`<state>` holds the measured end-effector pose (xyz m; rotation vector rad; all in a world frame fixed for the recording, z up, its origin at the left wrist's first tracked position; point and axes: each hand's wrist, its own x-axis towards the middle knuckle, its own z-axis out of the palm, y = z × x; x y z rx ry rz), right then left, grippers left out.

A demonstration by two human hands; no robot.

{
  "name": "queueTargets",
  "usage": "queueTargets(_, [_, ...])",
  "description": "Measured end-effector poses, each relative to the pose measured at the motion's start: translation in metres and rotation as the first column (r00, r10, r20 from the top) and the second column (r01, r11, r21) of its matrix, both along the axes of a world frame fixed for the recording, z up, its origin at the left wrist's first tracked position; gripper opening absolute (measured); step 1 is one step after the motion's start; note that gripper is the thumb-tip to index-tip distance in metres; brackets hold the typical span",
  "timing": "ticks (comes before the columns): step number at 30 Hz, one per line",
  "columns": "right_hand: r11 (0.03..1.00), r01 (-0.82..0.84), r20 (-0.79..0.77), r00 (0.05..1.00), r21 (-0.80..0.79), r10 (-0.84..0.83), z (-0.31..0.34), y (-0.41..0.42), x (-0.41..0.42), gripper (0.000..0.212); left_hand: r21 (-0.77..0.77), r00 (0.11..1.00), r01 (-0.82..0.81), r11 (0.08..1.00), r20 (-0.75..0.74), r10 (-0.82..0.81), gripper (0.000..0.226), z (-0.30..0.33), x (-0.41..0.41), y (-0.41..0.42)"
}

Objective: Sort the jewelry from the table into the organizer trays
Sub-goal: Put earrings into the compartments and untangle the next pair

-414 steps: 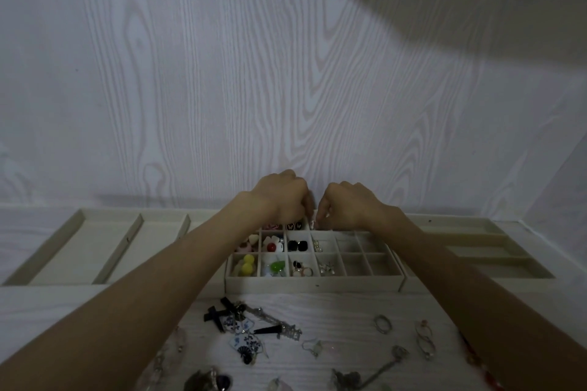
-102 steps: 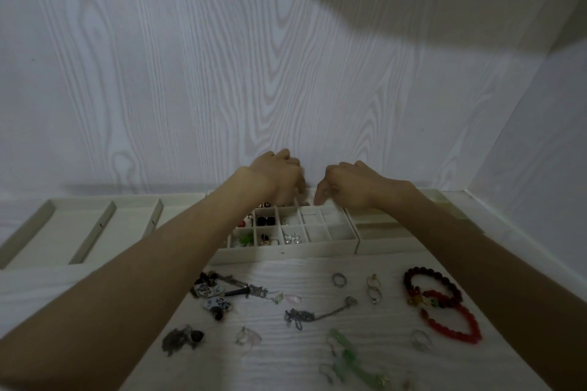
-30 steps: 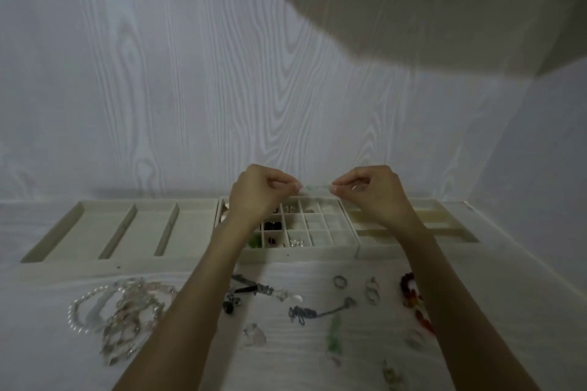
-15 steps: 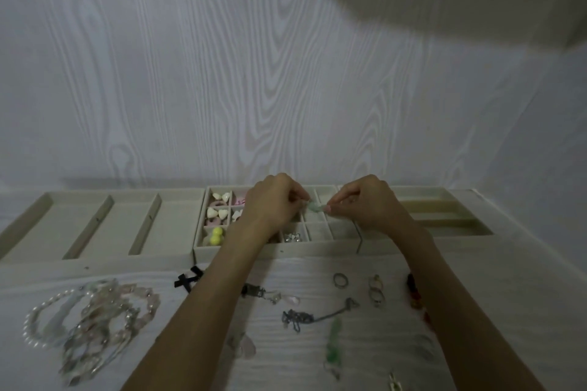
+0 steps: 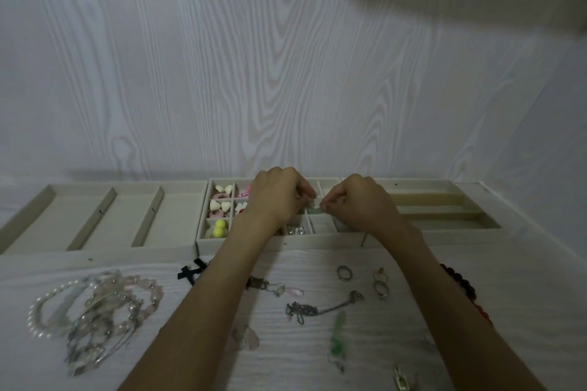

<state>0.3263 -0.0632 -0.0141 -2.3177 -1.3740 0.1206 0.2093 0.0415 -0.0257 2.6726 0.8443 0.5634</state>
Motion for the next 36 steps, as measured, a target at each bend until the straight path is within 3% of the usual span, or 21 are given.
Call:
queueTargets(3, [0.999,-0.014,0.05,0.999,-0.047,0.017,0.005,-0.002,-0.004,0.015,0.001,0.996,-0.046,0.999,0.082,0.046,0.016,0.0,-0.001,-0.002])
queueTargets(8, [0.958,-0.11,0.337,0.92,-0.266,0.199,0.015,-0.008,-0.007,0.038,-0.009,0.991,-0.066,0.998,0.115,0.066,0.012,0.002,-0.002,-0.004])
queueTargets(14, [0.951,-0.131,0.458,0.852,-0.281,0.253,0.014,-0.009,-0.011,0.045,0.001,0.995,-0.039,0.999,0.097,0.038,0.015,0.005,0.0,-0.007])
queueTargets(25, [0.976,-0.123,0.401,0.897,-0.182,0.187,0.017,-0.006,0.0,0.057,0.038,0.997,0.057,0.998,-0.046,-0.055,0.026,0.001,0.002,-0.003])
queueTargets(30, [0.962,-0.139,0.299,0.931,-0.237,0.208,0.019,-0.011,0.002,0.046,0.02,0.987,0.073,0.997,-0.148,-0.069,0.034,0.004,0.001,-0.003])
queueTargets(36, [0.963,-0.219,0.033,0.973,-0.157,0.227,0.042,-0.043,-0.003,0.027,-0.11,0.997,0.078,0.991,-0.001,-0.078,0.027,0.029,-0.022,-0.017])
